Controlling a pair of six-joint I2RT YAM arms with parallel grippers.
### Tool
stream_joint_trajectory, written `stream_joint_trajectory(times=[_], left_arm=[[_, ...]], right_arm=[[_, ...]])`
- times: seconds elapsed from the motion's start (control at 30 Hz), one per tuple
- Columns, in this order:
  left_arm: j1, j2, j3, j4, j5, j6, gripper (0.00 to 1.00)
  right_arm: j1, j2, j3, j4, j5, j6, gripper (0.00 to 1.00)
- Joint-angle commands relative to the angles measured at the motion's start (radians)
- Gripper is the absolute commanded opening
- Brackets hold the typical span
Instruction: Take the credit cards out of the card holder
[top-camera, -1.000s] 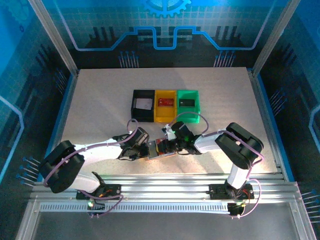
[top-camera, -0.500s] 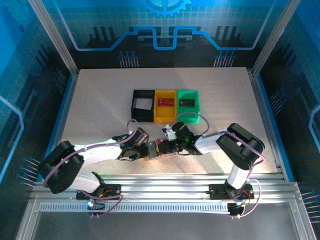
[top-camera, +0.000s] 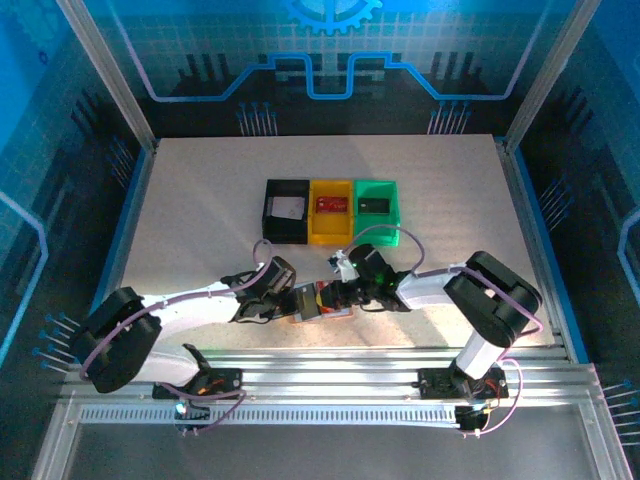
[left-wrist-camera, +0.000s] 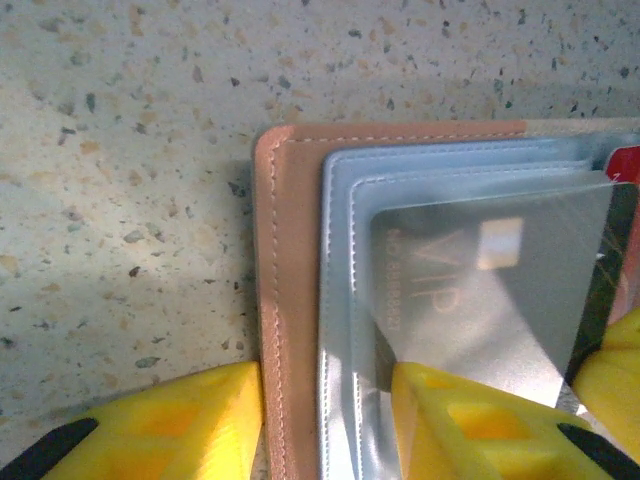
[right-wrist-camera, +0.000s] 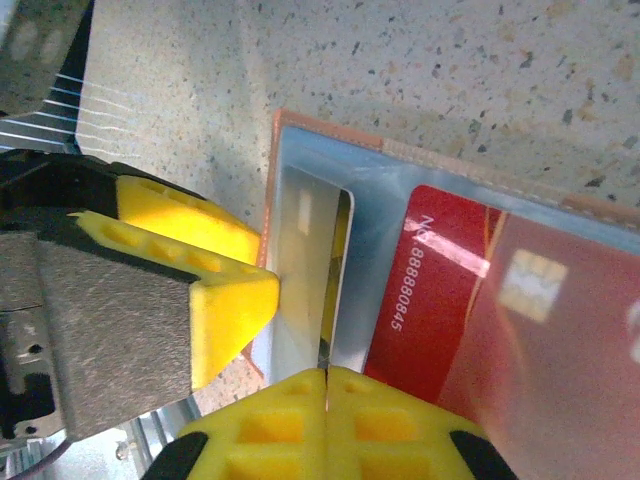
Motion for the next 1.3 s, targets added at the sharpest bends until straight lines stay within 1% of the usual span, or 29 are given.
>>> stream_joint_trajectory(times=[0.0, 0.07, 0.33, 0.4, 0.63, 0.8, 0.87, 0.97, 1.07, 1.17, 1.27], left_arm=[[-0.013, -0.005, -0.023, 0.019, 0.023, 0.007, 0.4], [-0.012, -0.014, -0.02, 0.006, 0.017, 0.008, 0.43], [-0.012, -0.044, -0.011, -0.029, 0.006, 0.012, 0.44], [-0.01, -0.058, -0.004, -0.047, 0.0, 0.017, 0.44], [0.014, -0.136, 0.02, -0.109, -0.012, 0.044, 0.46], [0.019, -0.234, 0.019, -0.111, -0.009, 0.044, 0.47], [0.019, -0.3, 0.005, -0.071, 0.015, 0.04, 0.52], [0.02, -0.386, -0.008, -0.004, 0.061, 0.046, 0.53], [0.021, -0.449, -0.003, 0.033, 0.103, 0.077, 0.59], [0.024, -0.473, 0.017, 0.021, 0.137, 0.13, 0.62], [0.037, -0.466, 0.035, 0.007, 0.197, 0.171, 0.62]], right_arm=[[-0.024, -0.05, -0.01, -0.047, -0.019, -0.026, 0.0], [-0.032, -0.066, -0.012, -0.061, -0.016, -0.032, 0.0], [-0.065, -0.128, -0.017, -0.113, -0.022, -0.05, 0.0], [-0.072, -0.148, -0.018, -0.151, -0.025, -0.061, 0.0], [-0.109, -0.216, -0.028, -0.214, -0.046, -0.092, 0.0], [-0.134, -0.289, -0.045, -0.228, -0.085, -0.091, 0.0], [-0.142, -0.332, -0.044, -0.235, -0.133, -0.094, 0.0], [-0.145, -0.386, -0.041, -0.245, -0.22, -0.1, 0.0], [-0.145, -0.428, -0.035, -0.263, -0.304, -0.109, 0.0], [-0.146, -0.47, -0.038, -0.269, -0.363, -0.112, 0.0], [-0.147, -0.503, -0.043, -0.261, -0.408, -0.108, 0.0]])
